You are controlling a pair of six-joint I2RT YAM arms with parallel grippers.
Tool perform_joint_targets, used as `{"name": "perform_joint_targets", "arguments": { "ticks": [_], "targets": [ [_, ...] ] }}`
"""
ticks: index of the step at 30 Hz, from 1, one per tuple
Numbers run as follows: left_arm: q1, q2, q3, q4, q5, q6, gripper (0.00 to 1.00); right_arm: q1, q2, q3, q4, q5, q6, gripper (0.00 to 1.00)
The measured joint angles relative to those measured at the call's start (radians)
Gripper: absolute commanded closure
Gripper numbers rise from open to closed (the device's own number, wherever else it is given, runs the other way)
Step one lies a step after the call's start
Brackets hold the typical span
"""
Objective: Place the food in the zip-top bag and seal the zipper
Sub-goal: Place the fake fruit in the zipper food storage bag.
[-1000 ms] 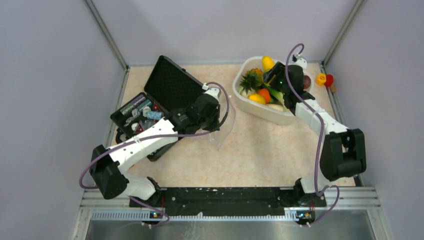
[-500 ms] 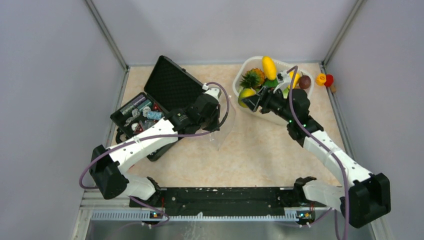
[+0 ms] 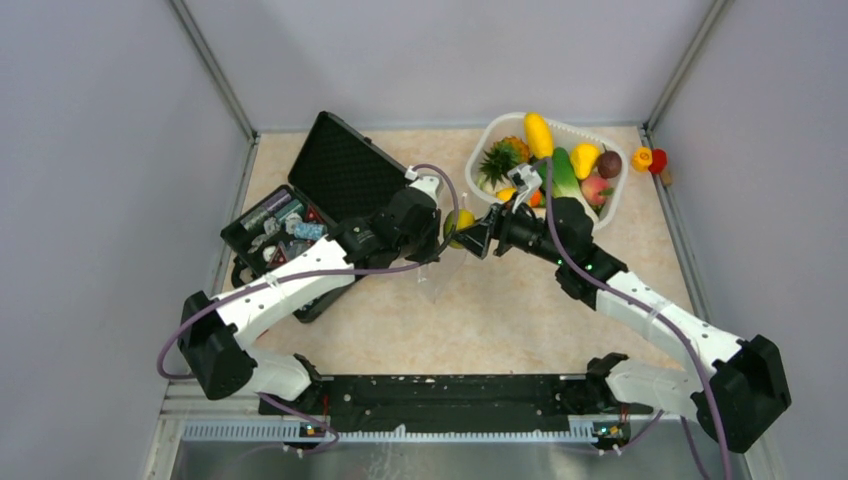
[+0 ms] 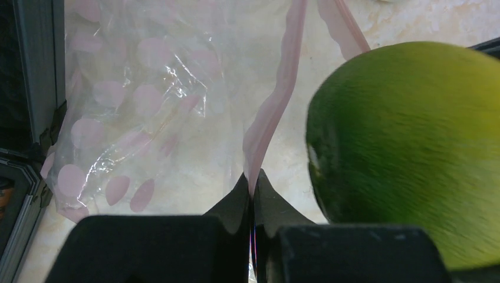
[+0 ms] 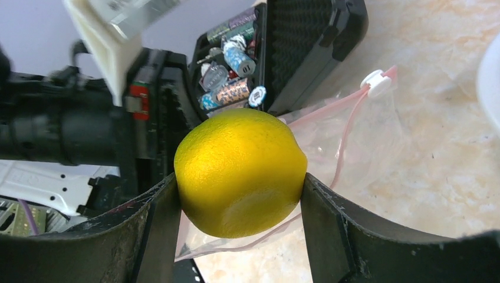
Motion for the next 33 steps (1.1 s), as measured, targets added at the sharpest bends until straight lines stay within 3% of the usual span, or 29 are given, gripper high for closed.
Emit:
{"name": "perform_joint_targets", "arguments": {
  "ticks": [2,5,13,23,25,28,29,33],
  "targets": [
    [0.000,-0.006,0.000,0.000,0.001,0.000,1.00,0.007,0.021,-0.002,0.001,0.006,-0.005,0.50],
    [0.000,-0.025,0.000,0.002,0.002,0.000,1.00,0.010,0.026,-0.007,0.001,0.032,-0.009,0.31],
    [0.001,-0.051,0.000,0.003,0.004,0.000,1.00,0.012,0.019,-0.007,0.003,0.069,-0.025,0.14],
    [0.001,-0.099,0.002,-0.004,-0.023,0.003,1.00,0.012,-0.064,-0.007,0.003,0.125,-0.007,0.18],
    [0.001,-0.128,0.003,-0.005,-0.039,0.006,1.00,0.013,-0.108,-0.008,0.002,0.171,0.001,0.23],
    [0.001,-0.169,0.003,-0.004,-0.055,0.011,1.00,0.013,-0.169,-0.008,-0.021,0.302,0.021,0.40],
    [0.002,-0.180,0.003,-0.003,-0.059,0.012,1.00,0.013,-0.182,-0.008,-0.039,0.359,0.029,0.42],
    [0.002,-0.190,0.002,0.002,-0.063,0.011,1.00,-0.035,-0.167,0.003,-0.147,0.545,0.103,0.32]
  ]
}}
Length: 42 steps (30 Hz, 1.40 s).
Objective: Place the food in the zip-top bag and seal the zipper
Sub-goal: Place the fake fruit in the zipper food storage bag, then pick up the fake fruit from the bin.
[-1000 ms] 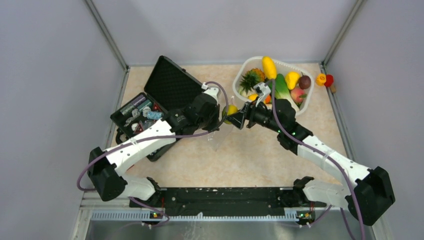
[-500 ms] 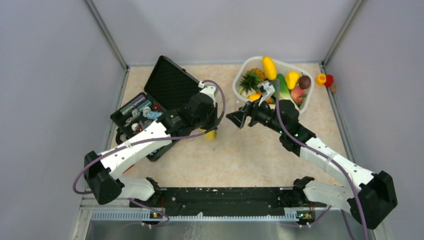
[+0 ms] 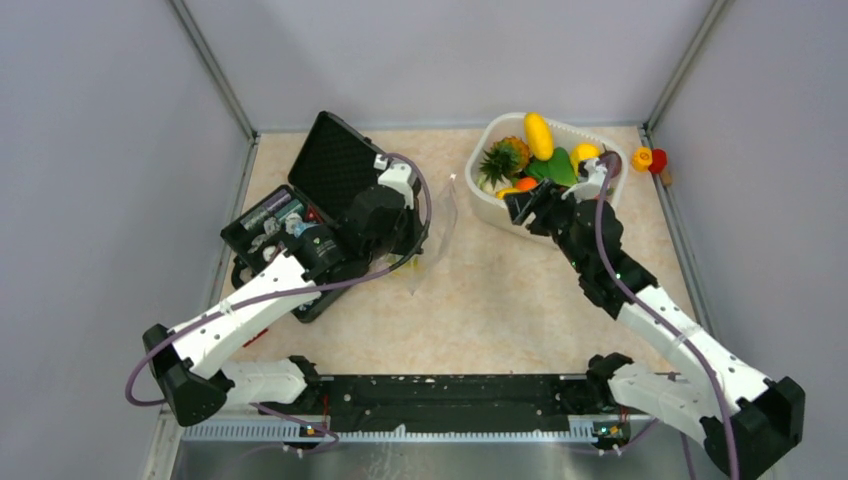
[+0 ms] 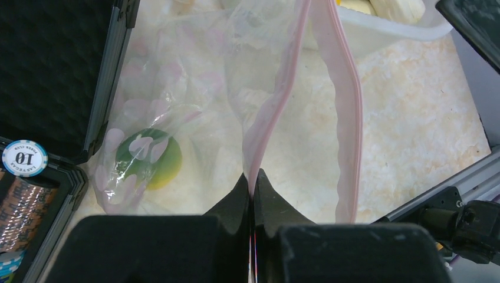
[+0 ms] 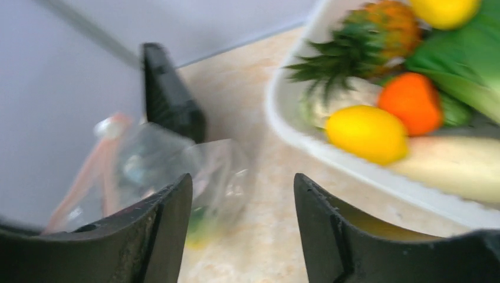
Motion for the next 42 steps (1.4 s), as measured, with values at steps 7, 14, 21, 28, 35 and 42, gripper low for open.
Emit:
{"name": "perform_joint_targets", "arguments": {
  "ticks": [7,14,21,28,35,42],
  "targets": [
    [0.000,0.003,-0.009,0.002,0.018,-0.001,1.00,-0.190,0.168,0.024,-0.031,0.054,0.123,0.27],
    [0.000,0.004,-0.040,0.009,0.037,-0.007,1.00,-0.251,0.407,0.206,-0.024,0.093,0.249,0.26],
    [0.000,0.010,-0.047,0.010,0.050,-0.014,1.00,-0.273,0.687,0.470,-0.073,0.090,0.333,0.24],
    [0.000,0.011,-0.049,0.014,0.053,-0.015,1.00,-0.275,0.900,0.674,-0.182,0.054,0.416,0.24],
    [0.000,0.011,-0.051,0.015,0.048,-0.014,1.00,-0.275,0.999,0.699,-0.233,0.002,0.460,0.27],
    [0.000,0.021,-0.051,0.017,0.049,-0.014,1.00,-0.275,1.044,0.729,-0.237,-0.049,0.439,0.67]
  ]
}}
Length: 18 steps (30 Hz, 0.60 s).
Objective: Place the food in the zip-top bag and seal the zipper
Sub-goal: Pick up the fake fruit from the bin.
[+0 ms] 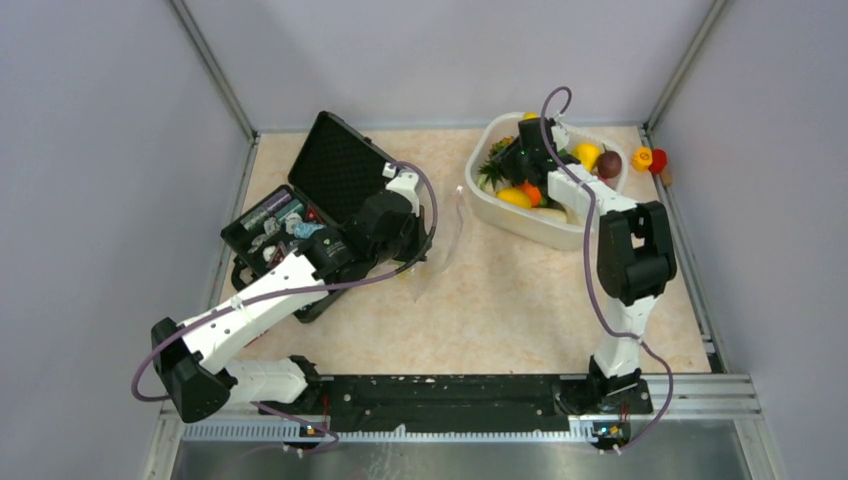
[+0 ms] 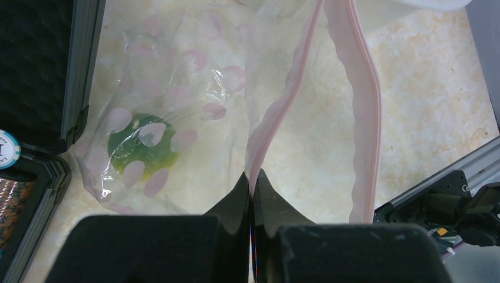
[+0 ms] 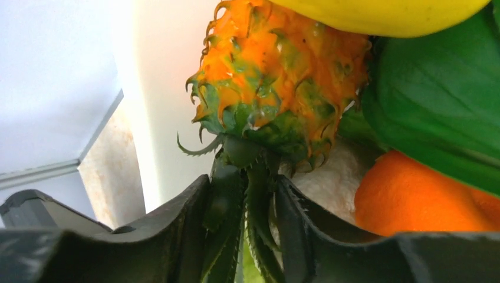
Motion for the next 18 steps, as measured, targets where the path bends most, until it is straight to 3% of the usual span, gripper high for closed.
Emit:
{"name": "perform_joint_targets", "arguments": {
  "ticks": [3,7,18],
  "targets": [
    [0.000,0.010,0.000,0.000,0.000,0.000,1.00,0.000,0.000,0.000,0.002,-0.007,-0.010,0.84],
    [0.000,0.012,0.000,0.000,0.000,0.000,1.00,0.000,-0.028,-0.056,0.048,-0.007,-0.018,0.96],
    [0.000,0.012,0.000,-0.001,0.000,0.000,1.00,-0.039,-0.232,-0.207,0.146,-0.207,-0.069,1.00]
  ]
}}
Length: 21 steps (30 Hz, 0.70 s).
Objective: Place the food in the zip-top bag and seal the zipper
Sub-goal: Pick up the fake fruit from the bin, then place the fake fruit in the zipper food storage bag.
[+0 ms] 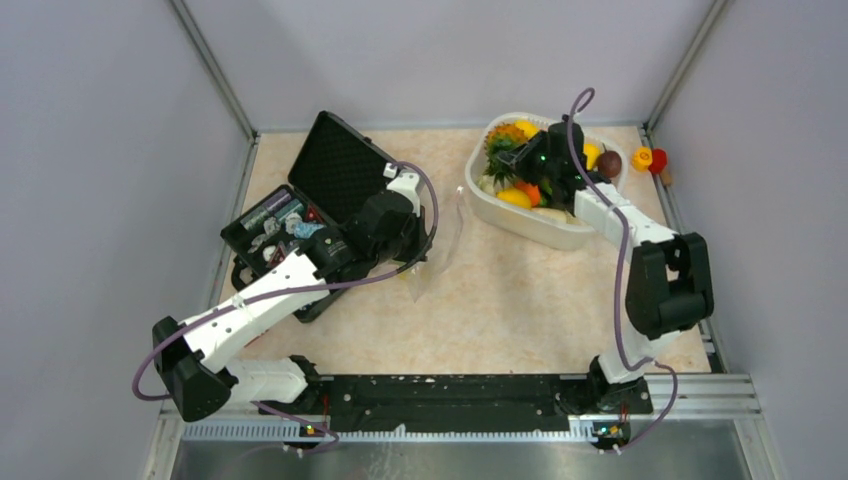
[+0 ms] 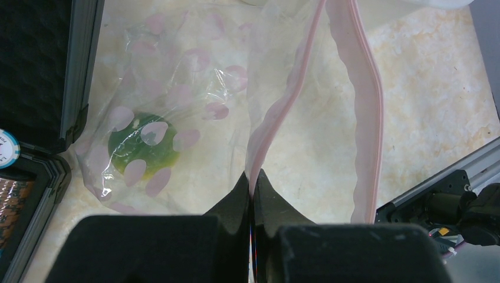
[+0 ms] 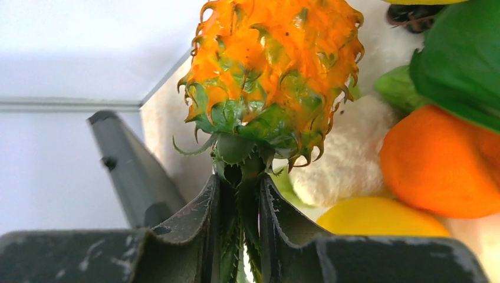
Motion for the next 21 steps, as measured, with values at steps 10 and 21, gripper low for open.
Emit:
{"name": "perform_joint_targets", "arguments": {
  "ticks": [10,21],
  "targets": [
    [0.000,-0.005,-0.010,-0.002,0.000,0.000,1.00,-0.041,-0.271,-0.321,0.219,-0.260,-0.098,1.00],
    [0.000,-0.021,-0.021,-0.003,-0.005,0.000,1.00,-0.041,-0.634,-0.481,0.211,-0.370,-0.321,1.00]
  ]
}}
